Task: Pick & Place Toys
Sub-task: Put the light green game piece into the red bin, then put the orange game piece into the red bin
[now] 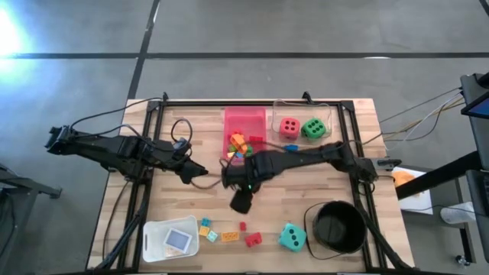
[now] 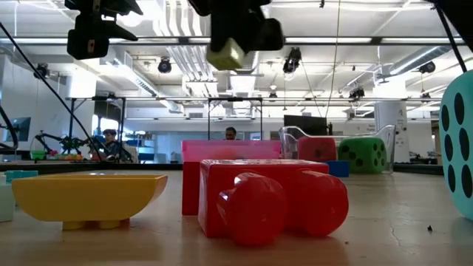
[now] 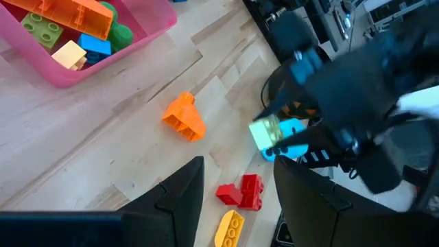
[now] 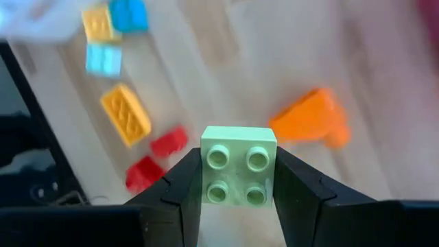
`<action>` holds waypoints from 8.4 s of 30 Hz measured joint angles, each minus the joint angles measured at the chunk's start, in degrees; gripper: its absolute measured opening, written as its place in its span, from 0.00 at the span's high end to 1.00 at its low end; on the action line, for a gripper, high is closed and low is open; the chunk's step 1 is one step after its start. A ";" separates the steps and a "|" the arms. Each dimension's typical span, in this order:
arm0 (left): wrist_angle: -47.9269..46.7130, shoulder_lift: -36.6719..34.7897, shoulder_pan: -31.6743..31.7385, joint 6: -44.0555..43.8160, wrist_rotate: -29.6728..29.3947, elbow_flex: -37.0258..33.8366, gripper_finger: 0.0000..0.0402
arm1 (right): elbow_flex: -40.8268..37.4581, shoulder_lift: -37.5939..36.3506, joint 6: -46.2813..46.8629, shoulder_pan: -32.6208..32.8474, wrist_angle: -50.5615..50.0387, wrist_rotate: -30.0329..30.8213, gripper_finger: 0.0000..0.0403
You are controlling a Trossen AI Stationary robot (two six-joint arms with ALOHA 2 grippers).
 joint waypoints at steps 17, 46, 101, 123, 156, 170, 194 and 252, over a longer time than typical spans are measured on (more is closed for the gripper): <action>-0.04 0.02 0.02 -0.02 0.02 0.00 0.55 | 2.96 -2.57 -15.18 -16.60 -3.96 1.73 0.68; 0.00 0.02 -0.09 -1.33 -0.11 0.00 0.55 | -14.41 -2.25 -20.44 -26.77 7.10 5.58 0.68; 5.57 0.00 -0.11 5.92 1.57 0.00 0.55 | -27.00 -2.27 -24.99 -23.73 14.63 5.81 0.47; 5.49 0.01 -0.11 4.80 2.40 0.00 0.55 | -17.64 -2.82 -22.06 -23.79 9.61 9.48 0.25; 5.53 0.02 -0.07 1.13 2.62 0.00 0.55 | -20.28 -2.40 -15.20 -25.54 18.60 4.99 0.25; 3.21 0.02 -0.09 -0.19 4.10 0.00 0.55 | -17.92 -7.50 -11.63 -21.32 8.56 4.50 0.25; 11.03 -1.91 -8.25 27.41 2.84 0.42 0.55 | -20.21 -5.50 34.96 -0.32 8.62 18.96 0.25; 7.23 -8.24 -14.32 28.39 3.91 0.39 0.55 | -20.16 4.44 26.14 0.47 11.97 11.48 0.69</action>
